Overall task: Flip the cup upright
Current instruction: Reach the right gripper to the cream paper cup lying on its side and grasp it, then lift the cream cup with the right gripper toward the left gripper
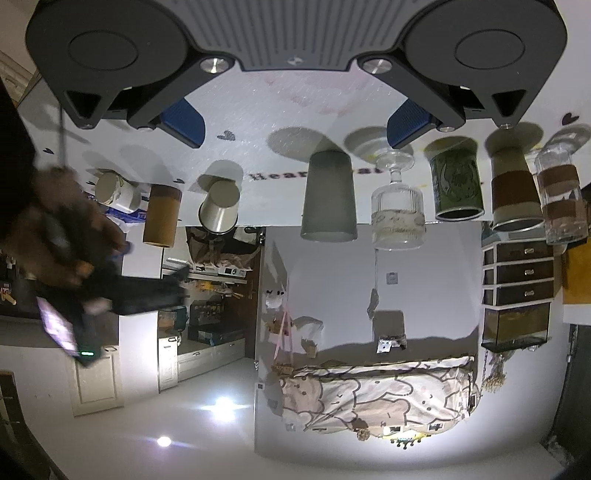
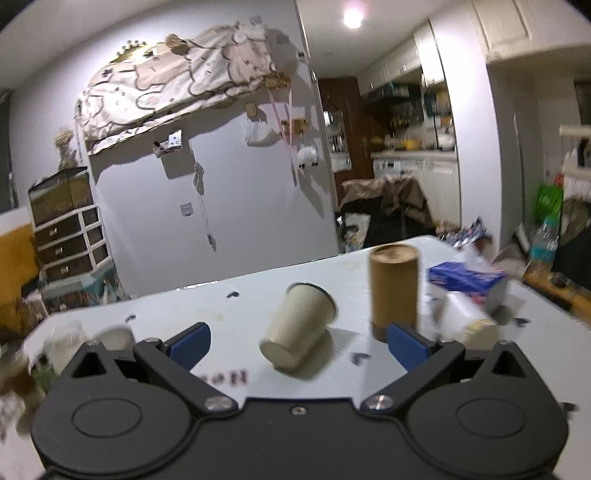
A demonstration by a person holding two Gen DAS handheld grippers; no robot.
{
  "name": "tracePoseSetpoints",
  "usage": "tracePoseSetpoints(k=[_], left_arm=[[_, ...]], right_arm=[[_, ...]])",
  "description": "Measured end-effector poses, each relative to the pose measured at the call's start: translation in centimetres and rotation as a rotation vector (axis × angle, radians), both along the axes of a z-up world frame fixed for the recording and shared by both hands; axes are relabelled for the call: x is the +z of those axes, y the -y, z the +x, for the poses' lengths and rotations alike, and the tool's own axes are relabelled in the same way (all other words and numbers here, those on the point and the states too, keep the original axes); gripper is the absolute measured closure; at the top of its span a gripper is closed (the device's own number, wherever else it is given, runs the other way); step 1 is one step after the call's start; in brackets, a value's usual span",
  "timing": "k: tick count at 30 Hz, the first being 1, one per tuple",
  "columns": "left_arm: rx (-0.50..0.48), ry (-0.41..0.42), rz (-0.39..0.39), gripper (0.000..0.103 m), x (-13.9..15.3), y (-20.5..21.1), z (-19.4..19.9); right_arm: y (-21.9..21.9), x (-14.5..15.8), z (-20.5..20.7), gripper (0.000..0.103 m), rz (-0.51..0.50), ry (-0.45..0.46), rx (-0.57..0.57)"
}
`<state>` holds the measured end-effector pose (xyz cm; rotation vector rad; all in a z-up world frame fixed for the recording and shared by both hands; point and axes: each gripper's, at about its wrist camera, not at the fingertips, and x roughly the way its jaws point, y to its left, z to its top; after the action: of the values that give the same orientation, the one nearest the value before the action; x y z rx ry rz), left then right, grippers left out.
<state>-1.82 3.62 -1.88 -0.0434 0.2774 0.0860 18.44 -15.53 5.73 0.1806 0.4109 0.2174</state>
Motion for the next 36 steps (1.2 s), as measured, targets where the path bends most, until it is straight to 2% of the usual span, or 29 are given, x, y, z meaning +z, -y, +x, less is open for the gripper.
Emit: tracePoseSetpoints(k=[4, 7, 9, 14, 19, 21, 22, 29, 36], left_arm=[[0.012, -0.004, -0.01, 0.0, -0.3, -1.1, -0.1], [0.02, -0.009, -0.013, 0.0, -0.6, -1.9, -0.2], [0.026, -0.018, -0.021, 0.0, -0.7, -2.5, 0.0], [0.062, -0.037, -0.039, 0.0, -0.9, -4.3, 0.5], [0.107, -0.056, -0.065, 0.0, -1.1, -6.0, 0.8], [0.113, -0.062, -0.075, 0.0, -1.1, -6.4, 0.8], [0.112, -0.064, -0.079, 0.0, -1.1, -6.4, 0.8], [0.113, -0.063, -0.1, 0.0, -1.0, -6.4, 0.0], [0.121, -0.049, -0.115, 0.0, -0.7, -6.0, -1.4]], right_arm=[[-1.9, -0.3, 5.3, 0.002, 0.039, -0.084, -0.006], [-2.8, -1.2, 9.3, 0.008, 0.11, -0.185, -0.029], [-3.4, -2.0, 11.5, 0.009, 0.141, -0.241, -0.056], [-5.6, -3.7, 16.3, 0.014, 0.136, -0.34, -0.104], [-6.6, -5.0, 18.9, 0.022, 0.094, -0.42, -0.162], [-6.8, -5.4, 19.2, 0.027, 0.07, -0.43, -0.168], [-6.6, -5.6, 19.2, 0.035, 0.061, -0.433, -0.168], [-5.0, -5.6, 16.1, 0.036, 0.049, -0.425, -0.09], [-4.8, -4.9, 8.2, 0.036, 0.056, -0.407, 0.117]])
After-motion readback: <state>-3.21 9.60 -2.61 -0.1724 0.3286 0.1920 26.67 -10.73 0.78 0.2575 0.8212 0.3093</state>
